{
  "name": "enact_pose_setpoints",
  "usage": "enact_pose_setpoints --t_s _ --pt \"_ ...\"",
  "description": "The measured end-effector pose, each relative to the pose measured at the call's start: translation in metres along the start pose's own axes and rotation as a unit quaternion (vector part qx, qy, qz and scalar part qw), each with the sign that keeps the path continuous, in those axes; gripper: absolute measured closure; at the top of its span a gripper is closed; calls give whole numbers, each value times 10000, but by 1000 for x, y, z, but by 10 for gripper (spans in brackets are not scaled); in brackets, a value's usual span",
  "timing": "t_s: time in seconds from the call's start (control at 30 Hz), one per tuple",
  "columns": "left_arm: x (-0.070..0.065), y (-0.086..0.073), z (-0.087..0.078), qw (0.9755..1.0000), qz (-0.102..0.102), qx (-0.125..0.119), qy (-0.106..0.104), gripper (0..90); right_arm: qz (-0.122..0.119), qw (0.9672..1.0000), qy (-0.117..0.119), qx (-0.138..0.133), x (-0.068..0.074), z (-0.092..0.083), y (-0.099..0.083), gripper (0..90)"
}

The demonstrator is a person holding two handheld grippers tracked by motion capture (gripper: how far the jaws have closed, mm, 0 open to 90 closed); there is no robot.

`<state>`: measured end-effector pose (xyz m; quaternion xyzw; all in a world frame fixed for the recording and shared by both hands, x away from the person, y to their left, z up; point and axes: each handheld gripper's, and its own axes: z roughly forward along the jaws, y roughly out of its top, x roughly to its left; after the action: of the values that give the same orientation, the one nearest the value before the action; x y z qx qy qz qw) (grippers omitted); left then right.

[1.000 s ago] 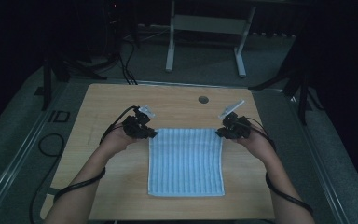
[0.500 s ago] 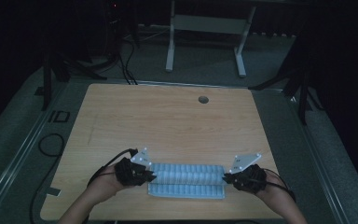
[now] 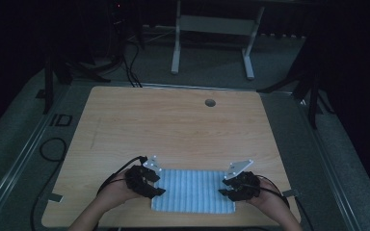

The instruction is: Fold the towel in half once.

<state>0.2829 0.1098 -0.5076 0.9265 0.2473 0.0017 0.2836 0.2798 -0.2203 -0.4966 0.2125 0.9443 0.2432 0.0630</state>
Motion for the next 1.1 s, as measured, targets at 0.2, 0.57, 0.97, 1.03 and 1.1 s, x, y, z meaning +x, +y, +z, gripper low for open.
enact_pose_setpoints --t_s 0.2,0.57,0.97,1.03,1.1 --pt "9 -1 23 9997 -101 141 -180 486 69 9994 11 328 -14 25 -1 570" --pt "44 7 23 9998 -176 110 76 518 194 9998 -20 105 -47 41 15 567" --pt "95 18 19 9977 -439 275 429 514 126 9994 -205 244 -82 65 60 547" --pt "103 20 18 9972 -473 305 500 514 173 9994 -192 222 -89 69 66 546" --pt "111 22 18 9967 -474 327 572 514 211 9993 -194 236 -96 74 75 546"
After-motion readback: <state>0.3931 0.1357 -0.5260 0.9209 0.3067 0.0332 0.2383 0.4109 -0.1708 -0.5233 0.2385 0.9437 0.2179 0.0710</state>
